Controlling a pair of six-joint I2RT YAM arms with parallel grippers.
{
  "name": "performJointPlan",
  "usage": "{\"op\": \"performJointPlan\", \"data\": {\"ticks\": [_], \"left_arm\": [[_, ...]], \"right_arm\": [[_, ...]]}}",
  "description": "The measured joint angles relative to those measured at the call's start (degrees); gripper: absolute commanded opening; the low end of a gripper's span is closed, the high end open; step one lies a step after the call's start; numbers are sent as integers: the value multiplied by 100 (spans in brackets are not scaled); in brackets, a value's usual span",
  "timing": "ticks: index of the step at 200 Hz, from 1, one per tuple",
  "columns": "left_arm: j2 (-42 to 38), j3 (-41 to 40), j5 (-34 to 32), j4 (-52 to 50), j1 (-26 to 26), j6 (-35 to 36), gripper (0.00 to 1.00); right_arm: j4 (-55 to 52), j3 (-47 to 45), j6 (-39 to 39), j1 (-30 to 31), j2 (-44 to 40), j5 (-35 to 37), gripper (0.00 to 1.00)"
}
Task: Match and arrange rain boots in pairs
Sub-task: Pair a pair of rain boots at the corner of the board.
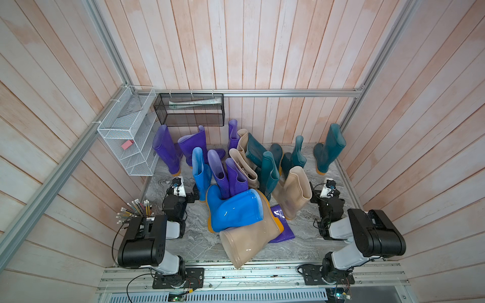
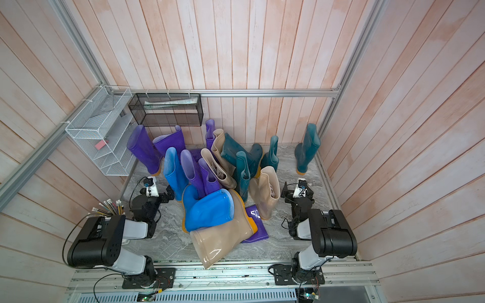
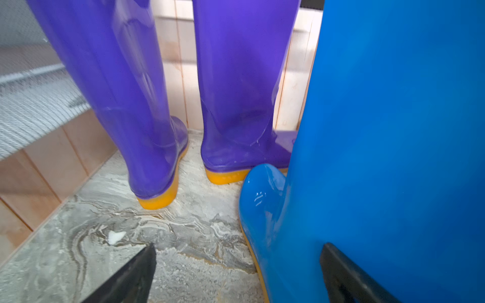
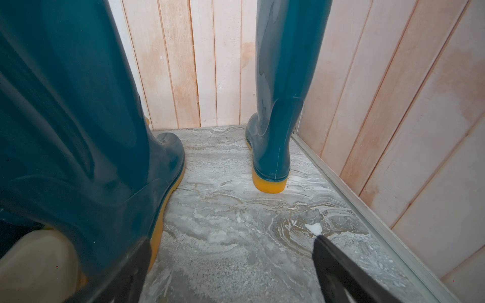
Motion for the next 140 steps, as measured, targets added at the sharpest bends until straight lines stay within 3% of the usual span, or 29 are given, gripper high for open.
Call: {"op": "performJointPlan", "data": {"ticks": [39,74,115,140], "left_arm": [[-2201,-31,-378,-710,-70,-323,100],[-3351,616,-544,-1963,-94,-538,100],[-3967,1788,-393,-3731,-94,-796,100],[-3456,3493,-146,-5239,-94,-1370,100]], "right_arm": [[-693,125,-260,417,-861,315,98],[-1567,621,-533,772,-1912,752,98],[-4592,2933,13,944,-2481,1303,98],[-6092,4079,866,833,-2693,1414,98]]}}
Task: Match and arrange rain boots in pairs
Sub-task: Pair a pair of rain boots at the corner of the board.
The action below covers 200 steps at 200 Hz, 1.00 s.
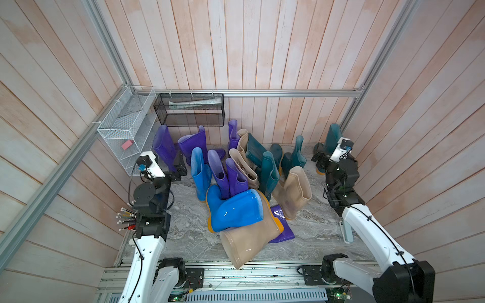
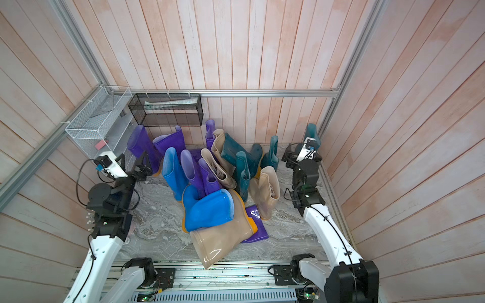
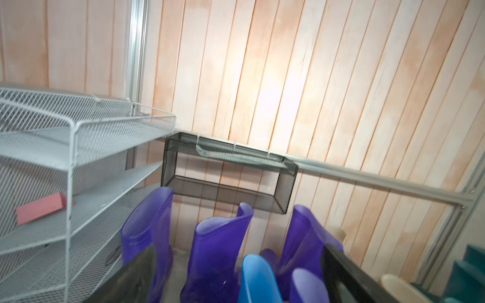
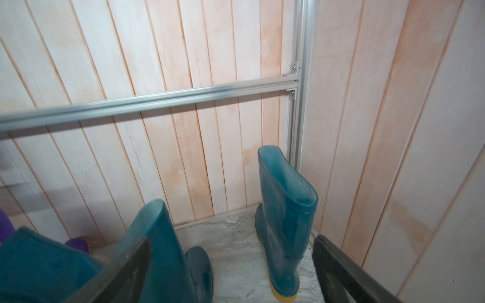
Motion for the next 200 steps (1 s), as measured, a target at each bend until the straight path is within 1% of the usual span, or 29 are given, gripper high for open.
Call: {"op": "performJointPlan", "data": {"ticks": [11,22,30,36,43,58,72,83,93,110,127,144,161,172,185,200], "left_arm": [[444,975,190,-691,2,-313,100],[846,1700,483,-1178,15,-579,100],[1008,1917,767,-1314,48,-778,100],[1073,1928,994,-1327,109,-1001,100],[1106,1821,1235,-1296,214,-1311,100],[1137,1268,1858,-898,597,-2103,100],[1333,787,2330,-507,914,-2822,94],[1659,754,2559,-437,979,-3126,91],[2013,940,2612,-514,894,-3252,88],[2612,1620,2625,-798,514,-3204,87],[3067,2457,2570,-1167,-11,-2861,86],[3246,3029,2426,-1558,-466,-2551,85],[3407,3508,2302,-2074,-839,-2131,85],[3585,3871,2153,-2496,-1056,-1832,85],[3729,4094,1952,-2850,-1255,-1486,86],[3724,3993,1777,-3115,-1381,-1209,86]], "right_arm": [[-249,7,442,-289,-273,-214,98],[-321,-199,859,-695,-586,-625,84],[-428,-341,1150,-990,-780,-903,77],[-546,-372,1316,-1139,-855,-1045,74],[-684,-345,1427,-1224,-868,-1193,72],[-1147,-68,1517,-1237,-726,-1495,71],[-1611,378,1510,-1233,-455,-1751,71],[-1895,737,1462,-1235,-234,-1926,71],[-2061,992,1405,-1233,-39,-2083,69],[-2347,1368,1316,-1231,295,-2337,67],[-2623,1749,1180,-1180,706,-2542,67],[-2911,2120,1001,-1005,1084,-2612,71],[-3101,2365,846,-743,1351,-2647,72],[-3204,2505,756,-573,1495,-2651,74],[-3279,2651,623,-321,1681,-2627,77],[-3392,2774,498,-33,1875,-2546,79]]}}
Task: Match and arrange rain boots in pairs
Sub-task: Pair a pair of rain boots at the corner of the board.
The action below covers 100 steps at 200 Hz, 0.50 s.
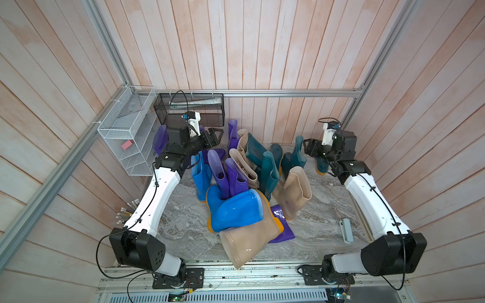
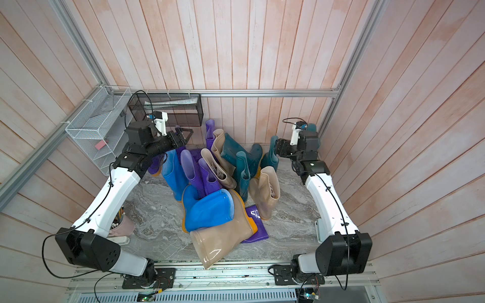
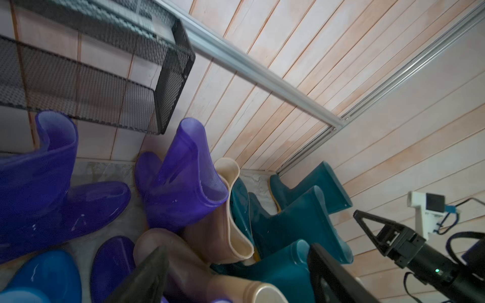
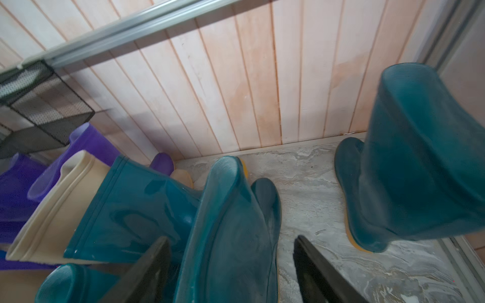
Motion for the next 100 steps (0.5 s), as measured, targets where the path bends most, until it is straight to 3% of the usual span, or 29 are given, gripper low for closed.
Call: {"op": "performJointPlan", "data": {"ticks": [36,50,62,80,92,100], "left_arm": [[-258,-636,-131,-214,-11,262,89],[-378,-748,-131,-238,-11,321,90],[-479,-761,-140,-245,-15,369,91],[-640,-765,-160,-201,-15,407,91],[-708,-765,-170,-151,-15,409,91],[-723,-765,-170,-122,-15,409,91]], "right_arm": [[-269,232,-184,295,472,221,80],[-350,271,-245,280,660,260,74],[-428,330,-321,269,841,273,62],[-514,542,-424,271,1097,310,24],[-605,721,-466,280,1228,422,6],[-680,839,-546,280,1303,544,0]]}}
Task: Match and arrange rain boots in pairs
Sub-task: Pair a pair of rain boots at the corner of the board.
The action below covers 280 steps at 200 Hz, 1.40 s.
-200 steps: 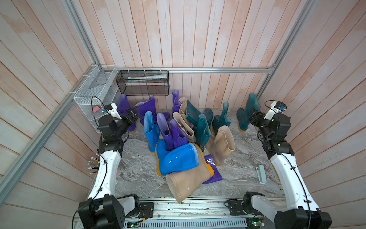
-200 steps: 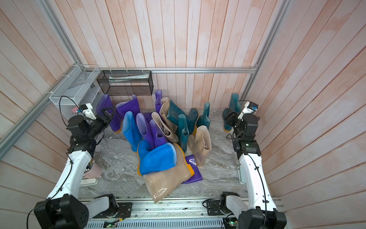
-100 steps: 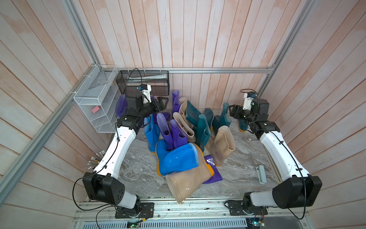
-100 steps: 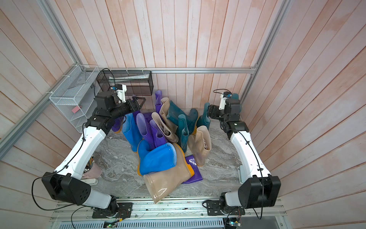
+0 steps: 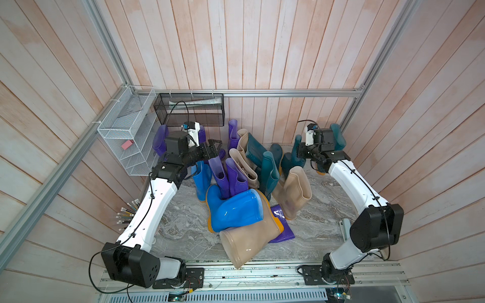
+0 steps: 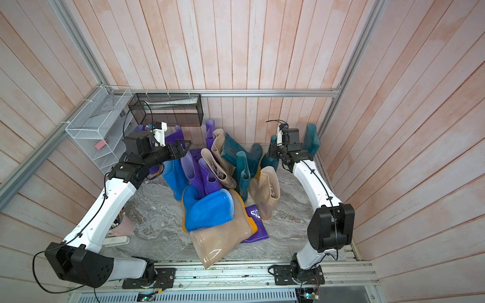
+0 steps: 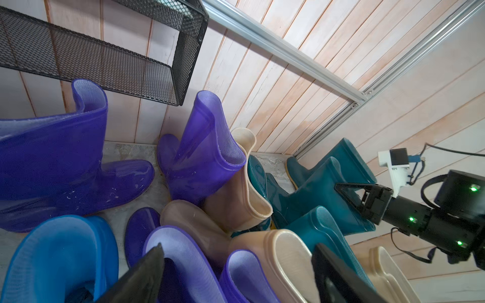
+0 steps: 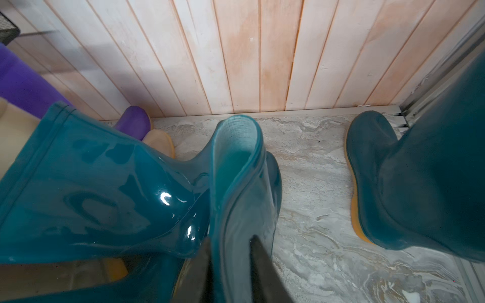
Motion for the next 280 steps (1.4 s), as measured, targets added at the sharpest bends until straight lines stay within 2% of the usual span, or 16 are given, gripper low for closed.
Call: {"op": "performJointPlan", "data": {"ticks": [46,105,181,253,280], "left_arm": [[2,-81,-76,9,0,26,91],[2,-87,-278,11,0,109,91],[11,-136,-278,26,0,105,91],[101,-136,-256,35,0,103,91],[103,-136,-254,39,0,103,91]], "right_arm": [[-535,1169,-435,-83,767,1060,0],[-1137,2695,-914,-304,1764,1443,0],[-1132,2798,-1145,-1016,1895,1207,0],[-1386,3814,-1569,-1174,2623,1464,0],[-1449,3851,-1563,-1213,2669,1462,0]]}}
